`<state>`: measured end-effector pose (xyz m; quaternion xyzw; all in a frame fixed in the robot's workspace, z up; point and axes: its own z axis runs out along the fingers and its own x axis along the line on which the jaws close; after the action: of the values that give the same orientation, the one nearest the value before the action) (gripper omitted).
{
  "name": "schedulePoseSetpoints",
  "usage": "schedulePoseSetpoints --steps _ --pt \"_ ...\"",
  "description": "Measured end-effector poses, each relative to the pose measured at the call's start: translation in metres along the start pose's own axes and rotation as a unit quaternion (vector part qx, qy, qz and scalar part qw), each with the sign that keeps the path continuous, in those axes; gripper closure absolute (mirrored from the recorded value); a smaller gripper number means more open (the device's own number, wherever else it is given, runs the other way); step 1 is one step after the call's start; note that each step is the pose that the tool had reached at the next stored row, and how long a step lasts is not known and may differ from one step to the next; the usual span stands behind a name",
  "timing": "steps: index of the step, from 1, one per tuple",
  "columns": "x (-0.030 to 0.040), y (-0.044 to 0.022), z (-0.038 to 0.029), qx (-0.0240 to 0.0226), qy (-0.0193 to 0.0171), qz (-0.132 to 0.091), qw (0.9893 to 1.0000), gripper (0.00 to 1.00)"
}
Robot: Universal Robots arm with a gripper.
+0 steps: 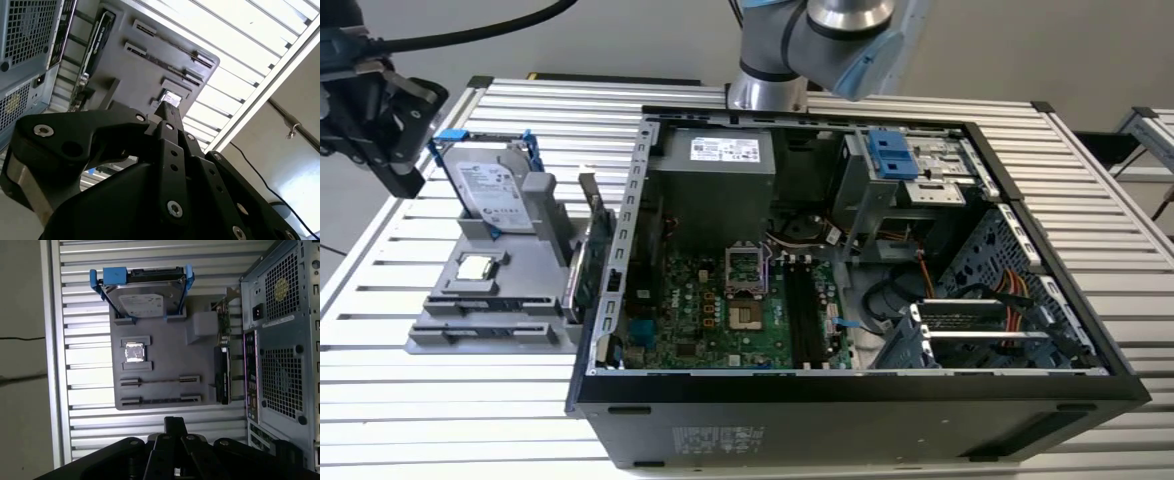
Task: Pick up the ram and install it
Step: 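Reach for the ram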
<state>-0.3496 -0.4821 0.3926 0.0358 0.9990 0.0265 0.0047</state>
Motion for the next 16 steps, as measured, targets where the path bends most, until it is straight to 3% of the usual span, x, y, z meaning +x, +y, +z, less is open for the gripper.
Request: schedulePoseSetpoints --steps 16 --pt "-0.0012 -0.0169 -0.0008 -0.0007 0.0000 0.000 1.0000 1.00"
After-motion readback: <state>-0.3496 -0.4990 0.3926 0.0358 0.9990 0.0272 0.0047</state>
